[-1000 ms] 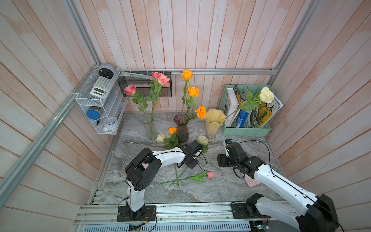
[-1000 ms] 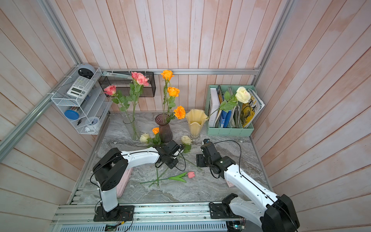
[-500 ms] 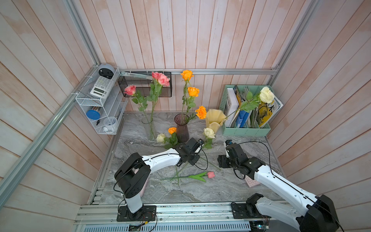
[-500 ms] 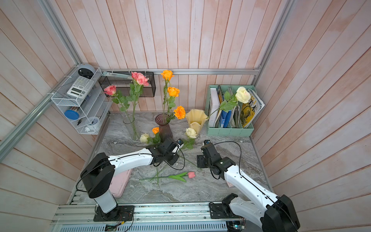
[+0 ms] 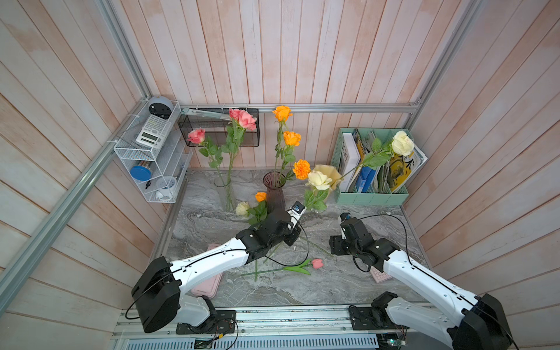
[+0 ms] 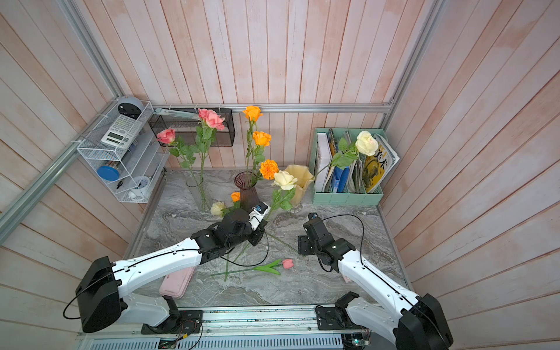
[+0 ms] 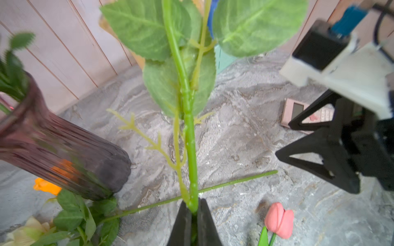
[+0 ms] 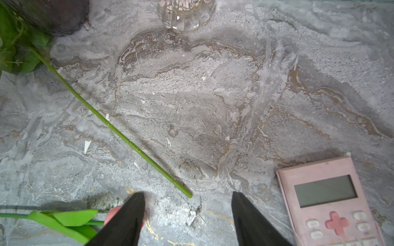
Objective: Arrange the flowers in different vases according to their colors
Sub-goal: Pick up the flower at the center of the board, then insert the flower into the vase.
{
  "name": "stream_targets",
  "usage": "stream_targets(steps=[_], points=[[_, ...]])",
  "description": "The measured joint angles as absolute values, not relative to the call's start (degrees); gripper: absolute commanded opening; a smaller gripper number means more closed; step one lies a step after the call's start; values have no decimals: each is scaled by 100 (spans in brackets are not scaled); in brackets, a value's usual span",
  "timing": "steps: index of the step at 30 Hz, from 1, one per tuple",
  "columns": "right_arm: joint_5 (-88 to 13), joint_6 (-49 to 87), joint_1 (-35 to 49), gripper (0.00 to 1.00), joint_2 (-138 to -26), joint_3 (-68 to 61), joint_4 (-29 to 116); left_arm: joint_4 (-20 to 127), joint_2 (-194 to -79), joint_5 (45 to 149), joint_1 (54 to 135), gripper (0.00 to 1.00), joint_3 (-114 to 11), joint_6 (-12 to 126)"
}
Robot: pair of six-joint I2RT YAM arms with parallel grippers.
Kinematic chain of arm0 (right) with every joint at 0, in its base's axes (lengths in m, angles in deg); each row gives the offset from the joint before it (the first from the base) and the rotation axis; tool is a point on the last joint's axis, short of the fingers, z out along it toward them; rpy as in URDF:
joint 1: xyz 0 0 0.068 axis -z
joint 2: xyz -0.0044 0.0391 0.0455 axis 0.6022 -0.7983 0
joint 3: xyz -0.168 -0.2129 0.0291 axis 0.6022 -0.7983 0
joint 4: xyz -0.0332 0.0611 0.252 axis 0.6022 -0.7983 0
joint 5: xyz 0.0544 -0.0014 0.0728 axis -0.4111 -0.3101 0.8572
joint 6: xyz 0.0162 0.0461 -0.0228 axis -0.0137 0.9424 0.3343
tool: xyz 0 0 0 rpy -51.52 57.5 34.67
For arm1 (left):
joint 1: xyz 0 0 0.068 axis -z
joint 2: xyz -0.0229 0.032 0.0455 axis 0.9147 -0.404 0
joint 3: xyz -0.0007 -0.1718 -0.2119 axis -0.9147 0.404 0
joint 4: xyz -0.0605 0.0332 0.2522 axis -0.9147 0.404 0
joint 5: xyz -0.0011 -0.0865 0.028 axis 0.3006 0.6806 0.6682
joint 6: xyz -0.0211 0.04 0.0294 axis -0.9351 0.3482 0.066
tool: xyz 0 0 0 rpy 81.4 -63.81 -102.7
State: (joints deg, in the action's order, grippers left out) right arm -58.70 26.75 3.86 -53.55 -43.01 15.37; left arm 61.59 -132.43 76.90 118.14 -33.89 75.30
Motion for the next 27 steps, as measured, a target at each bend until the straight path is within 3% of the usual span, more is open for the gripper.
stream_targets(steps=[11, 18, 27], points=[[-5888, 2592, 386, 71, -5390, -4371, 1609, 5755, -13147, 7568, 12015, 0, -3998, 7845], [-5962, 2570, 404, 71, -5416, -4371, 1635, 5311, -13765, 7612, 12023, 0, -5566, 8125], [-5973, 2566, 602, 71, -5454, -4377, 1729, 4400, -15459, 7697, 11949, 0, -7856, 8553]])
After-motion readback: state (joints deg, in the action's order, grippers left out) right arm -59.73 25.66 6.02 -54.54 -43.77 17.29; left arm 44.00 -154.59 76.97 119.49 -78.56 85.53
